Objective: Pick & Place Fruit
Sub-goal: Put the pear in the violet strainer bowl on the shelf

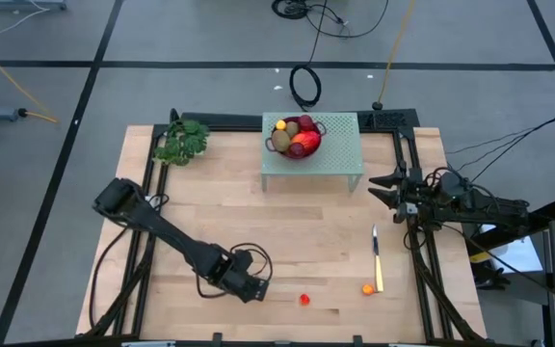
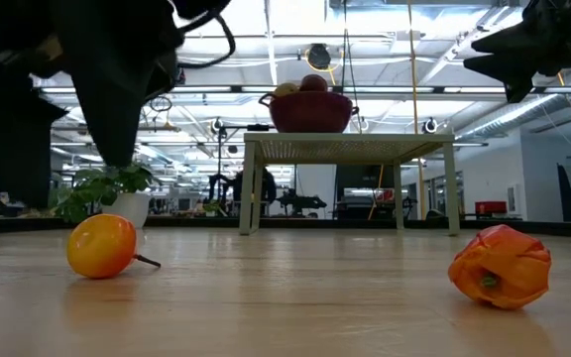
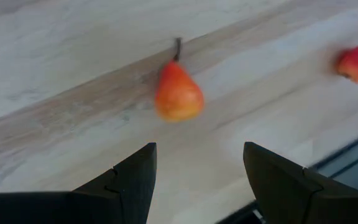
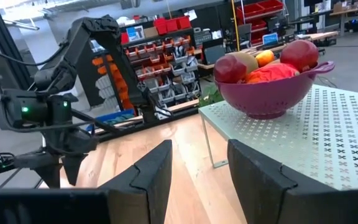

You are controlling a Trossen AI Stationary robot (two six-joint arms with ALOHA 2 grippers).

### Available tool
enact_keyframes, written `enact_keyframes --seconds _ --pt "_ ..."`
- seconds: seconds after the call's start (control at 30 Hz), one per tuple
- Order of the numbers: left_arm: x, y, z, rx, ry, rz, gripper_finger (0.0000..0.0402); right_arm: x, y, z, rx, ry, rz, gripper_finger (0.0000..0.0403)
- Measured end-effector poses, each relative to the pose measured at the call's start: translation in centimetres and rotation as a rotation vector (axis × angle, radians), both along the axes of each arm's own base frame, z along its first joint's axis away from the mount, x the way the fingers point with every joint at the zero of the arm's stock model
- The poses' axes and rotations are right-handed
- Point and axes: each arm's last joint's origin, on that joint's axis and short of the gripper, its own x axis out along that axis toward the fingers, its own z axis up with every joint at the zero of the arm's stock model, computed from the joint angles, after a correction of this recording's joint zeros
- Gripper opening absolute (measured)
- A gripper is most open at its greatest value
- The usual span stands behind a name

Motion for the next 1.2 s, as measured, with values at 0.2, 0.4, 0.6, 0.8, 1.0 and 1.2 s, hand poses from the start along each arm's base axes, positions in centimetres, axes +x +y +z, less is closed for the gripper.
enact_keyframes --seconds 0.2,0.4,0.6,0.8,1.0,1.2 --pt "0.4 0.1 -0.5 -0.014 0.008 0.048 0.0241 0.0 0.0 0.0 0.0 0.004 0.0 0.0151" --pt "0.7 0.6 -0.5 -0.018 0.006 0.078 0.0241 0.0 0.0 0.0 0.0 0.003 0.0 0.0151" --pt "1.0 1.6 -0.6 0.008 0.025 0.081 0.0241 0.0 0.0 0.0 0.006 0.002 0.001 0.0151" --pt "1.2 2.1 -0.6 0.012 0.03 0.072 0.0241 0.0 0.0 0.0 0.006 0.002 0.001 0.0151" --pt "1.3 2.1 -1.0 0.014 0.035 0.072 0.0241 0.0 0.0 0.0 0.004 0.003 0.0 0.0151" --pt "1.6 1.7 -2.7 -0.015 0.095 0.083 0.0241 0.0 0.0 0.0 0.0 0.002 0.0 0.0151"
